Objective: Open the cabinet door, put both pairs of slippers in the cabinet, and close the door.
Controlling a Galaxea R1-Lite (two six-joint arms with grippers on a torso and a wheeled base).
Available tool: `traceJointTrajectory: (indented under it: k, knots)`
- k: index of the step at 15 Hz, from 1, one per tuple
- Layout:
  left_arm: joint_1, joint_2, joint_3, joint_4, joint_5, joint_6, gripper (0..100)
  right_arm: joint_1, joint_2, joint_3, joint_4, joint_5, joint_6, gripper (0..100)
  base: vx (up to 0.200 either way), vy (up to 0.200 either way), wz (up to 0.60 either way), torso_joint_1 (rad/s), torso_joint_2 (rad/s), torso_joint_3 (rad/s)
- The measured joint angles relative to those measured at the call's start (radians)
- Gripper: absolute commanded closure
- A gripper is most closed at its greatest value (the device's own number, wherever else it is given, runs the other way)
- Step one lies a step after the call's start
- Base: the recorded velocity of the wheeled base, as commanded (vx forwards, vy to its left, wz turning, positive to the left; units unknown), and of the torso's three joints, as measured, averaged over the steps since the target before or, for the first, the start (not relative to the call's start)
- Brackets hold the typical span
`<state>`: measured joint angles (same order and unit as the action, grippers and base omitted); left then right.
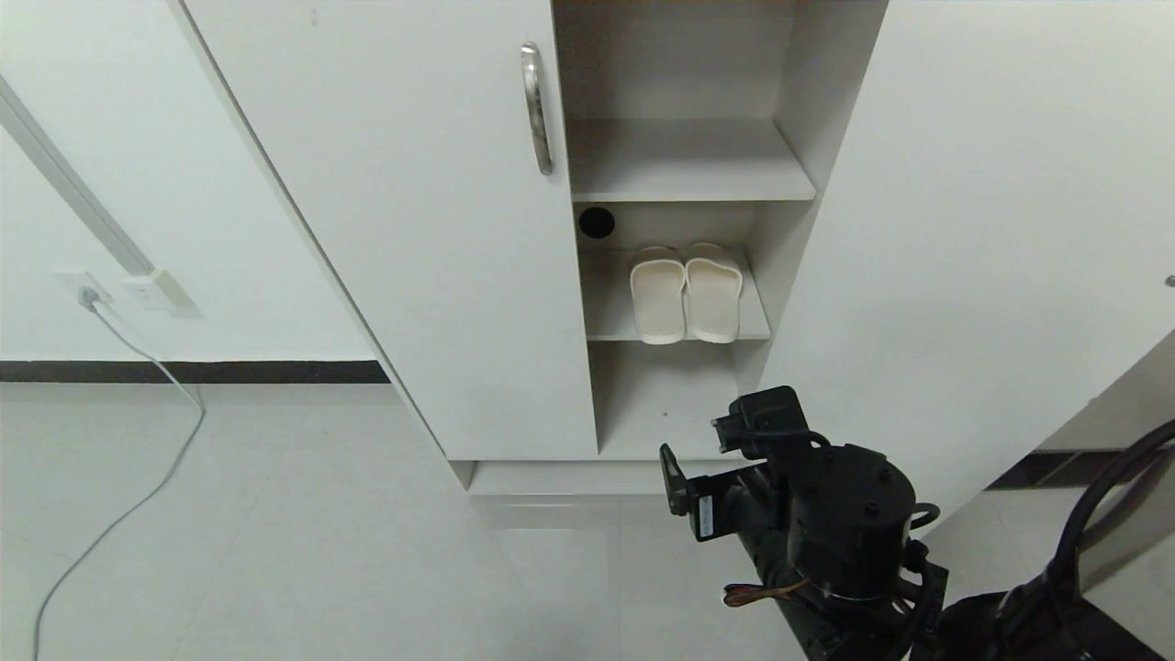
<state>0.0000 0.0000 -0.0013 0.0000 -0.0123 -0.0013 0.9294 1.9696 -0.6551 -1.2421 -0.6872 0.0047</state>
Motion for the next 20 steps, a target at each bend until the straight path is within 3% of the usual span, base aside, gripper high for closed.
traceJointTrajectory:
  k: [16, 20]
  knots:
    - [0.0, 0.0, 0.001, 0.0, 0.001, -0.002, 100, -0.029, 0.034, -0.001, -0.024, -0.001, -0.003, 0, 0.0, 0.0, 0.0, 0.003, 0.0, 0.172]
    - [0.0, 0.0, 0.001, 0.0, 0.001, -0.002, 100, -0.03, 0.037, 0.0, -0.026, -0.001, -0.003, 0, 0.0, 0.2, 0.0, 0.001, 0.01, 0.009]
